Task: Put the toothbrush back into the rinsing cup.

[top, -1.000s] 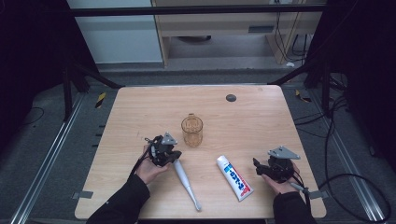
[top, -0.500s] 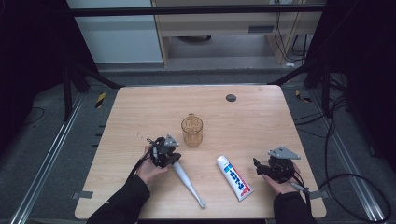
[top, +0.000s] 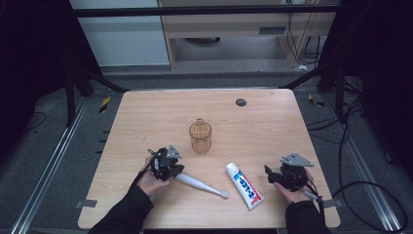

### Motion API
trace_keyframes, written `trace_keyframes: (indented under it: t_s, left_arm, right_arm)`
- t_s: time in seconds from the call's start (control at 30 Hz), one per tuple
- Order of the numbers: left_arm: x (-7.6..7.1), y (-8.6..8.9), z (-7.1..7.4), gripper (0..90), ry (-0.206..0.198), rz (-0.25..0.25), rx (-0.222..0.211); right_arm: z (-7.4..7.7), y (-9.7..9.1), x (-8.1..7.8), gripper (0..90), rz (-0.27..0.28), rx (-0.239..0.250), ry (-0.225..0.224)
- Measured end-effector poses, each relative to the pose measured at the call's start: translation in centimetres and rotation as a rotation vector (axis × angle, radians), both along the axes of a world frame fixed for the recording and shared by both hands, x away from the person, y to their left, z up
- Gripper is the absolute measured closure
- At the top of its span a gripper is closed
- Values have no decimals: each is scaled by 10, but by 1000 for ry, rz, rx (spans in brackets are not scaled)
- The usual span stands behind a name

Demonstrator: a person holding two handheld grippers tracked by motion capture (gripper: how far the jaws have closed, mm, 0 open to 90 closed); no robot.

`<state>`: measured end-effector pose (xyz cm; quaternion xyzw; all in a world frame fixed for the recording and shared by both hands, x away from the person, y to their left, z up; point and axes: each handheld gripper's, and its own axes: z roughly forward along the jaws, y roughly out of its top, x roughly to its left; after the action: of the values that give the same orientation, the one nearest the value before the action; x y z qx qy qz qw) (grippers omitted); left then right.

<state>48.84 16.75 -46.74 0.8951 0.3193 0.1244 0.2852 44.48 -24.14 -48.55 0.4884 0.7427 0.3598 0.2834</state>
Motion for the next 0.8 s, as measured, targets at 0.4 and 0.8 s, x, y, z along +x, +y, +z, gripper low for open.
trace_keyframes:
  t_s: [0.4,0.8]
  left_arm:
    - [-7,2,1,889,10,1,2]
    - [-12,4,0,890,17,-5,6]
  right_arm:
    - [1,-1,0,256,1,0,-5]
    - [1,-2,-1,257,-2,3,-3]
